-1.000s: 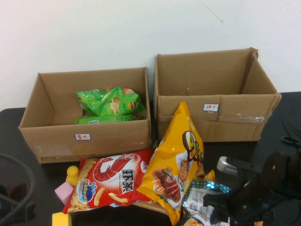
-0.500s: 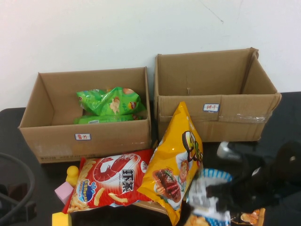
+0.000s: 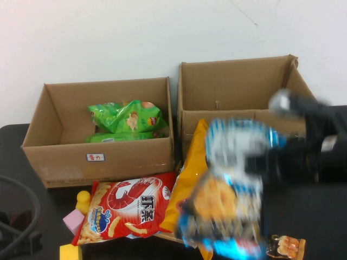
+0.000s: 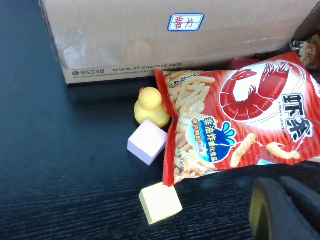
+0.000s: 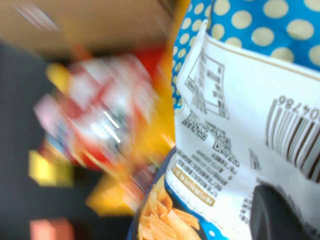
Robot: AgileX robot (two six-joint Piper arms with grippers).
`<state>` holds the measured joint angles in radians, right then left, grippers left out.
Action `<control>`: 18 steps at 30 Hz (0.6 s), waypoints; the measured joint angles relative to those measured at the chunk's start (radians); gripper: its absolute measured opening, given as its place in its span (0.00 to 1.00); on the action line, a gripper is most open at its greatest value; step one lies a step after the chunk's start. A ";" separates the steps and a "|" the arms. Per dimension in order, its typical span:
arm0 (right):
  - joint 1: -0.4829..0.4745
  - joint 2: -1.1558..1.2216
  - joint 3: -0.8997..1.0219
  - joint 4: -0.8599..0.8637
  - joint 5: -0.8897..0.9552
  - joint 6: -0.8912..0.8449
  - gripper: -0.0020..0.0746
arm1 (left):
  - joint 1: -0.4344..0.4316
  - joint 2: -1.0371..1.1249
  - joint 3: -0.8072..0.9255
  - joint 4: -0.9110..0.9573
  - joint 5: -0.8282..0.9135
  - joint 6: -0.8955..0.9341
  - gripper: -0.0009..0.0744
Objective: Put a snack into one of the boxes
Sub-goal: Place the potato chip in the potato chip box
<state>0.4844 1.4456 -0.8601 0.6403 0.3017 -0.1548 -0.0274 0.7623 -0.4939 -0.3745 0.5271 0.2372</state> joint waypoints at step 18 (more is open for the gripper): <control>0.054 0.449 -0.815 0.244 -0.185 -0.004 0.06 | 0.000 0.000 0.000 -0.019 0.000 0.005 0.01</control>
<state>0.5385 1.8945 -1.6749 0.8843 0.1163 -0.1588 -0.0274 0.7623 -0.4939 -0.3931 0.5271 0.2422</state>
